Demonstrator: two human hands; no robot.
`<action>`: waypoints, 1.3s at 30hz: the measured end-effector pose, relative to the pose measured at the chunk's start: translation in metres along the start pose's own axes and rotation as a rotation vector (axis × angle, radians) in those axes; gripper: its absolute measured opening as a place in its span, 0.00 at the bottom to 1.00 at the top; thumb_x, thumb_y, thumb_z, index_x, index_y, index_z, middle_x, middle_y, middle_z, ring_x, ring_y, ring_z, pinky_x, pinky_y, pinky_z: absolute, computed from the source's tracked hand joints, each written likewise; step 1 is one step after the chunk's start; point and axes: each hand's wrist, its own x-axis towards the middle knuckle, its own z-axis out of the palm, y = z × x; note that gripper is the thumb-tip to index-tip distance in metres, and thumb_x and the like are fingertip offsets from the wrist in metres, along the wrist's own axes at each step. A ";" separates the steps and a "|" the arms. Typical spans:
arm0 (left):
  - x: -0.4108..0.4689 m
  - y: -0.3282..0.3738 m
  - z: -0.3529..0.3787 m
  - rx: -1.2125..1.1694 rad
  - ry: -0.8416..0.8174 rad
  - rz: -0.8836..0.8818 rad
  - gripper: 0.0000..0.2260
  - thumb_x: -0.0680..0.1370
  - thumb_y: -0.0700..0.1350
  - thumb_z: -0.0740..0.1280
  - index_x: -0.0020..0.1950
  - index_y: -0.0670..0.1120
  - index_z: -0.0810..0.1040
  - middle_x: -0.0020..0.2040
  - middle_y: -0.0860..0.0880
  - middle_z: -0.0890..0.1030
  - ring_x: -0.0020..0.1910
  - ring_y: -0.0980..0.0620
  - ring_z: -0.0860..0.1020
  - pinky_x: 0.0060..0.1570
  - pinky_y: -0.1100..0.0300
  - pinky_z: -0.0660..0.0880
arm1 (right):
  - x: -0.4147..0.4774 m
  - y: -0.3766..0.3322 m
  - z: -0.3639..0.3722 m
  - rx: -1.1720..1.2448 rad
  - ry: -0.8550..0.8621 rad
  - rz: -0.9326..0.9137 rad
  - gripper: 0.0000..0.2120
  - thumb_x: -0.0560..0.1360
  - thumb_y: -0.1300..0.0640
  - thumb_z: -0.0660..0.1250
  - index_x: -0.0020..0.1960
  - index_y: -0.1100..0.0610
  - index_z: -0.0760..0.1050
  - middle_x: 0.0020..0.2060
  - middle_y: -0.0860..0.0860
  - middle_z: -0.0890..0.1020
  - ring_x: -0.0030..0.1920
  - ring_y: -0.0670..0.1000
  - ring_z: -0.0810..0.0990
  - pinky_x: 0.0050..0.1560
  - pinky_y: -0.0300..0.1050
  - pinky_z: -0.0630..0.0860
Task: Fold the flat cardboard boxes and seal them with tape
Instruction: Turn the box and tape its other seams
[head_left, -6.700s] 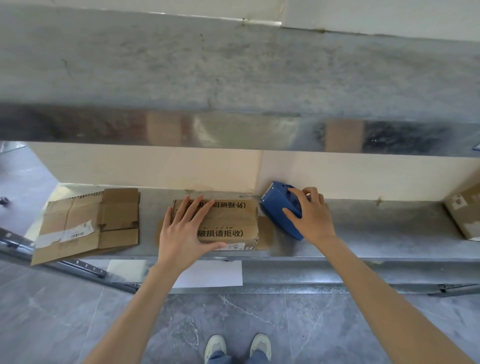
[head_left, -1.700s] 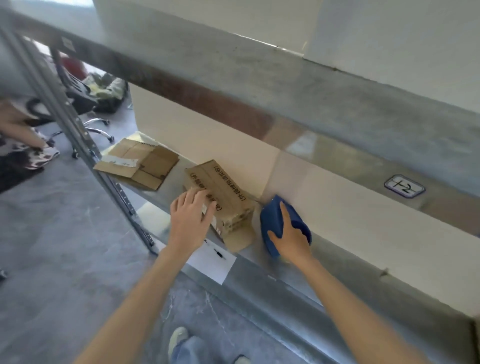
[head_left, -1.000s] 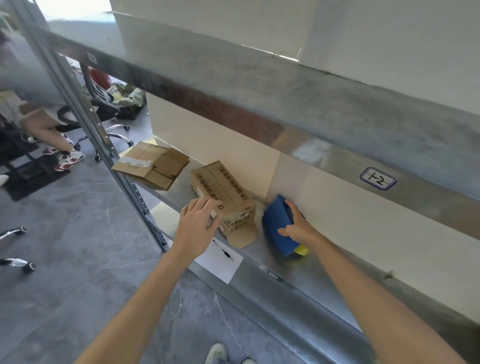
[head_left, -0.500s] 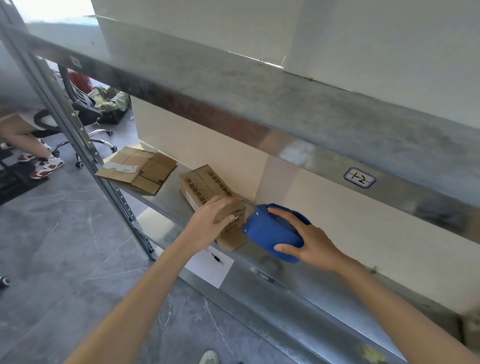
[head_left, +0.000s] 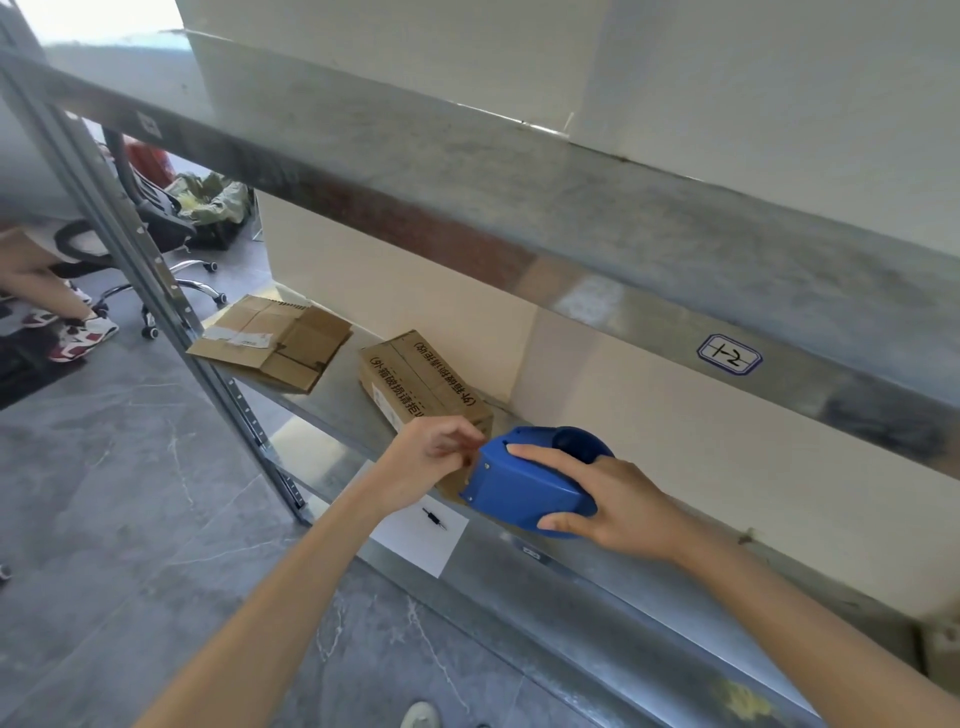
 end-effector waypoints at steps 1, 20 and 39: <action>0.000 0.000 0.000 0.031 0.020 -0.003 0.12 0.76 0.29 0.66 0.50 0.45 0.82 0.48 0.50 0.84 0.49 0.56 0.82 0.51 0.66 0.76 | 0.000 -0.002 0.000 -0.004 -0.008 -0.008 0.38 0.76 0.41 0.67 0.66 0.17 0.41 0.58 0.45 0.79 0.46 0.50 0.77 0.52 0.41 0.72; -0.039 -0.068 -0.014 -0.060 0.601 -0.176 0.05 0.76 0.39 0.72 0.42 0.48 0.83 0.40 0.55 0.84 0.45 0.57 0.79 0.47 0.63 0.73 | 0.023 0.012 -0.023 0.017 -0.038 0.062 0.33 0.75 0.39 0.66 0.70 0.20 0.50 0.50 0.36 0.80 0.38 0.43 0.79 0.44 0.43 0.78; -0.015 -0.092 0.008 -0.246 0.747 -0.272 0.08 0.68 0.48 0.80 0.34 0.51 0.83 0.33 0.55 0.82 0.33 0.61 0.76 0.35 0.71 0.72 | 0.039 0.023 -0.008 -0.090 -0.083 0.134 0.34 0.77 0.39 0.63 0.71 0.20 0.43 0.59 0.43 0.80 0.52 0.50 0.79 0.53 0.47 0.77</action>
